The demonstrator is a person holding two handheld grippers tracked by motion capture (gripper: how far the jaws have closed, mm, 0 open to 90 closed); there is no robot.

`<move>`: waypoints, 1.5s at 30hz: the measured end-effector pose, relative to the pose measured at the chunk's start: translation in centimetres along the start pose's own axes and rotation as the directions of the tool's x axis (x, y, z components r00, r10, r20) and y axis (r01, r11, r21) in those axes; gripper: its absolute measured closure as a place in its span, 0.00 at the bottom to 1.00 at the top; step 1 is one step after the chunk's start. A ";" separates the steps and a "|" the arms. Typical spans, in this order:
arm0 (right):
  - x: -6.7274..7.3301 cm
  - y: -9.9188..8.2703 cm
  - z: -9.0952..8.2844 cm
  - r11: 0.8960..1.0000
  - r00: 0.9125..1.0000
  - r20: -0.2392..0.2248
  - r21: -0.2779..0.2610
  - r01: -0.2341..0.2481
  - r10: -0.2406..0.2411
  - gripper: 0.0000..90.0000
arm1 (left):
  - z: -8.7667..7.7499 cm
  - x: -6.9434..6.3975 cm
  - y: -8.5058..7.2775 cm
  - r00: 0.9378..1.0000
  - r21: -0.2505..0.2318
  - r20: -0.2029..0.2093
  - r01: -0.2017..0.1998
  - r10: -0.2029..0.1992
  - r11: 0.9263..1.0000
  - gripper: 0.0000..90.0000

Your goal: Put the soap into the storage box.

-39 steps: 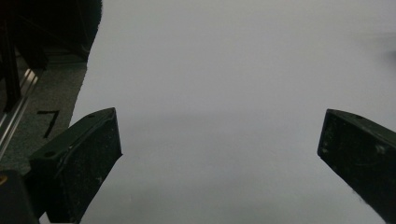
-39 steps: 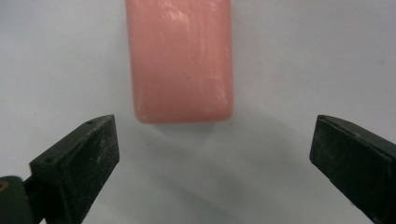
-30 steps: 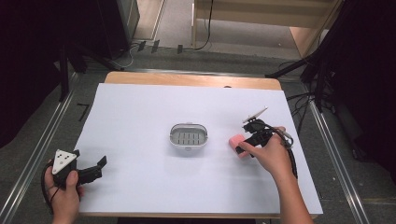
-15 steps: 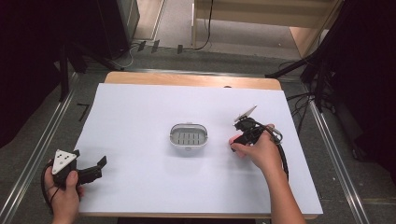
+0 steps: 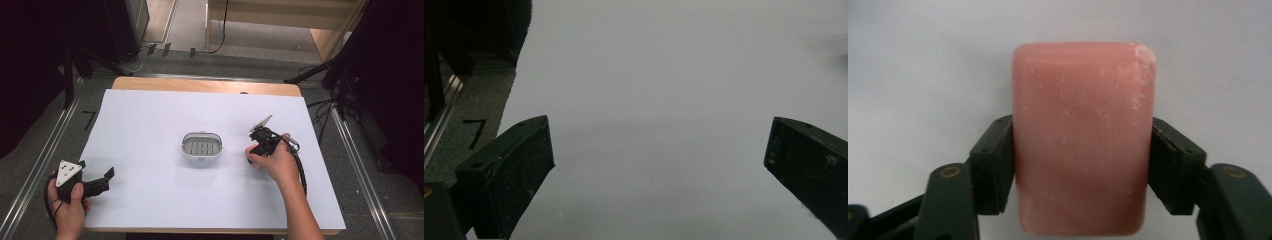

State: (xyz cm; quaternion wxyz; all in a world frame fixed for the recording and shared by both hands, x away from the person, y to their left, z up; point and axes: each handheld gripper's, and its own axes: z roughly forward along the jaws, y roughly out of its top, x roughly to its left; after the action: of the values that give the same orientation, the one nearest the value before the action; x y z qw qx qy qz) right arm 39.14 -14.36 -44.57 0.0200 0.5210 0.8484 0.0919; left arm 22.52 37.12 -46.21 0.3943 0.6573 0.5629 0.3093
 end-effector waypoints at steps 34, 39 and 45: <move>2.9 2.5 -4.2 0.934 0.935 -0.031 -0.077 0.349 -0.352 0.42 | 0.0 0.0 0.0 1.000 -0.002 0.001 0.002 -0.002 1.000 0.00; 4.2 3.0 -5.2 0.903 0.905 -0.038 -0.094 0.419 -0.423 0.42 | 0.0 0.0 0.0 1.000 -0.003 -0.001 0.000 0.000 1.000 0.00; 5.3 3.4 -5.9 0.881 0.883 -0.036 -0.100 0.463 -0.468 0.42 | -0.1 0.0 -0.1 1.000 -0.016 -0.006 0.002 -0.002 1.000 0.00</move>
State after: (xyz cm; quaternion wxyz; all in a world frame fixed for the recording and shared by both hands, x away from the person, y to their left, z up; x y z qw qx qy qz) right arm 38.97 -8.92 -37.81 0.0395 0.2976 0.9439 0.1372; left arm 22.39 37.10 -46.24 0.3980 0.6525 0.5624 0.3154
